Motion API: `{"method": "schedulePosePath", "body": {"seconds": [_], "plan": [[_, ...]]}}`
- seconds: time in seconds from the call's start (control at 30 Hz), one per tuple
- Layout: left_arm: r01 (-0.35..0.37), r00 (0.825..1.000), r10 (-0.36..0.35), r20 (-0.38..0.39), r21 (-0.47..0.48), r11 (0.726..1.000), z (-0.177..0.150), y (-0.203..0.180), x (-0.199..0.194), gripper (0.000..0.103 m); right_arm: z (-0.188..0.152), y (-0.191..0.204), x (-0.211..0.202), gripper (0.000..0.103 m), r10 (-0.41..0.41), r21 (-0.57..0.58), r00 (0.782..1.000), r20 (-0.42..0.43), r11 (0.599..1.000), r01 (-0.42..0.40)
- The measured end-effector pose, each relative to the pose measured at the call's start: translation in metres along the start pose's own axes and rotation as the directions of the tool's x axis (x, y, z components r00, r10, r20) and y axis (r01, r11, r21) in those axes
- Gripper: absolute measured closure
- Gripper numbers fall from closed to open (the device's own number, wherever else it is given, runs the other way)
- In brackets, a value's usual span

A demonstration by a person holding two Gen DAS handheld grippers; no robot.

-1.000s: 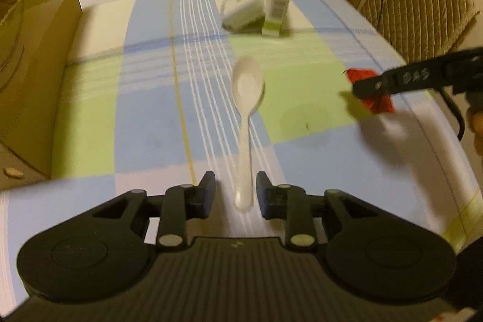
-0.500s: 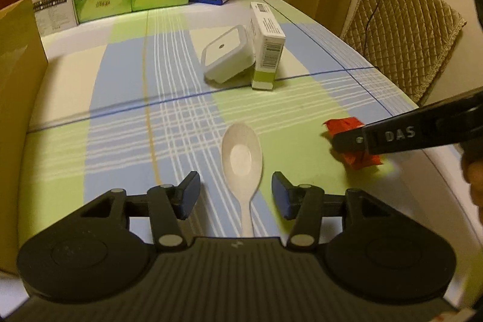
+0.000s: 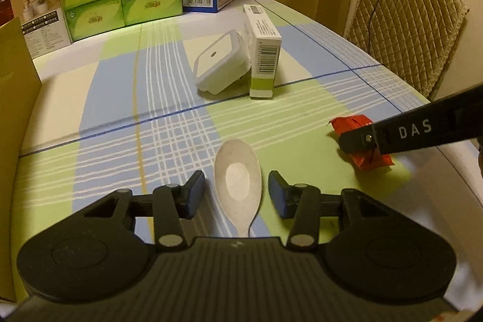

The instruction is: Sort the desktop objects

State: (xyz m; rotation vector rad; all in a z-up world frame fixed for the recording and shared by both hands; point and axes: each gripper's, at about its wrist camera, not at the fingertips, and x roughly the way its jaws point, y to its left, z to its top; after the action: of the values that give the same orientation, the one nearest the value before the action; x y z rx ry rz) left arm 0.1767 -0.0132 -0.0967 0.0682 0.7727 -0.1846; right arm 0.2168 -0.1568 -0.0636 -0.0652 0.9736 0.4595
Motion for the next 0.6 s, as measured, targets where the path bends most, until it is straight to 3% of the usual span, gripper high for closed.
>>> {"method": "schedulePosePath", "body": {"seconds": [0.17, 0.6], "plan": [[-0.017, 1.000, 0.017, 0.008, -0.020, 1.000, -0.0011, 0.0003, -0.0016, 0.074, -0.0003, -0.0001, 0.0007, 0.076, 0.003, -0.004, 1.000, -0.002, 1.000, -0.003], [-0.023, 1.000, 0.023, -0.004, -0.059, 0.998, 0.0018, 0.0060, -0.0081, 0.076, -0.0020, 0.0054, -0.0024, 0.076, 0.017, -0.011, 1.000, 0.021, 1.000, -0.017]]}}
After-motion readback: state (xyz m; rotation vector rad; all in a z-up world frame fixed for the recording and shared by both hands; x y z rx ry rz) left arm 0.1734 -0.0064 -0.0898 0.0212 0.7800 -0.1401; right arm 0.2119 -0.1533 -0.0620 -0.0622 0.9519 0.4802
